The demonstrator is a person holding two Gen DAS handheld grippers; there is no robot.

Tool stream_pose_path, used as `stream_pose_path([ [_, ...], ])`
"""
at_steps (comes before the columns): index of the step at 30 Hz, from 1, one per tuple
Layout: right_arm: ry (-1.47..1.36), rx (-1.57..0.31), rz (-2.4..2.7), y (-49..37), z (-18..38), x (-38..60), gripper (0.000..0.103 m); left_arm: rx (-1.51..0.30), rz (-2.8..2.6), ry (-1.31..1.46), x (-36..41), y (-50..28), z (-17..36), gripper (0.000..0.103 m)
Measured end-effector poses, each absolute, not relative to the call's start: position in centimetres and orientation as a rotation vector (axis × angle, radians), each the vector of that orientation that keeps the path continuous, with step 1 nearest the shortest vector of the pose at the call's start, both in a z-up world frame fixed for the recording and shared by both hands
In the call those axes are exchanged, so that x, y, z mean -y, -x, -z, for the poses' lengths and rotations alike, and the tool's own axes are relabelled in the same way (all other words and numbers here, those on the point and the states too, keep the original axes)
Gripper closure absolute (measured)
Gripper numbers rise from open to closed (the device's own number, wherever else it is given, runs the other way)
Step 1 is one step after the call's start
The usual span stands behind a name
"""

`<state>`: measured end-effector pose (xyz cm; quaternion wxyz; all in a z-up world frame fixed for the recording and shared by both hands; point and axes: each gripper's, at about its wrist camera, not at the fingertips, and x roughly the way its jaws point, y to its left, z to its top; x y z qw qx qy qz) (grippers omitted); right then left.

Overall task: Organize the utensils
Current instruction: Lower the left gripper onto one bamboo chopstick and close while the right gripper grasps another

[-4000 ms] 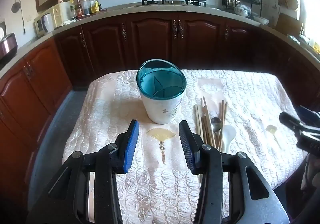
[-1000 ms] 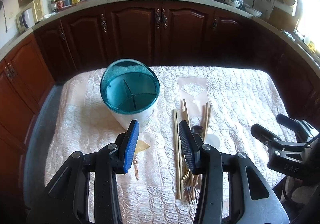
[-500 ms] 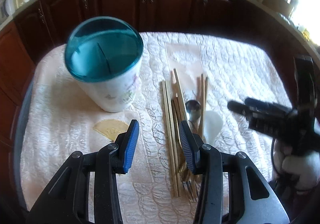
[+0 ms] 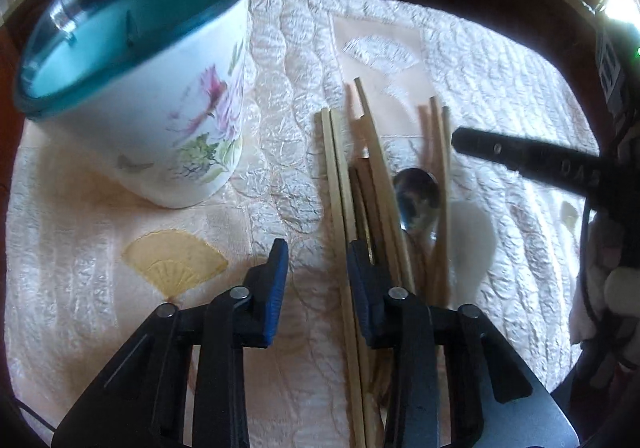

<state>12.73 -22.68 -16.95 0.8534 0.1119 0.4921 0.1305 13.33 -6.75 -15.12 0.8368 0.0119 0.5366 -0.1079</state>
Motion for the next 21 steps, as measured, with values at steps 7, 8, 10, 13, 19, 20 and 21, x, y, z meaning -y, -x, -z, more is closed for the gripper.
stream_pose_path([
  [7, -0.304, -1.076, -0.312, -14.8, 18.9, 22.4, 0.079, -1.134, 0.273, 0.001, 7.2, -13.8, 15.7, 0.096],
  [8, -0.309, -1.072, -0.315, -14.9, 19.0, 22.4, 0.081, -1.133, 0.271, 0.0, 7.1, -13.8, 15.7, 0.097],
  [10, -0.325, -1.064, -0.324, -14.5, 18.8, 22.8, 0.095, -1.132, 0.269, 0.006, 6.7, -13.5, 15.6, 0.099],
  [13, -0.344, -1.066, -0.337, -13.4, 18.5, 24.3, 0.099, -1.146, 0.276, 0.031, 5.5, -12.9, 15.4, 0.1],
  [19, -0.435, -1.037, -0.294, -12.6, 18.7, 26.4, 0.098, -1.147, 0.269, 0.036, 2.9, -10.5, 15.3, 0.101],
  [20, -0.461, -1.043, -0.295, -12.9, 18.8, 26.6, 0.095, -1.147, 0.265, 0.037, 2.5, -10.0, 15.2, 0.101],
  [21, -0.466, -1.049, -0.296, -13.3, 18.9, 26.8, 0.088, -1.15, 0.263, 0.038, 2.0, -9.6, 15.1, 0.101],
])
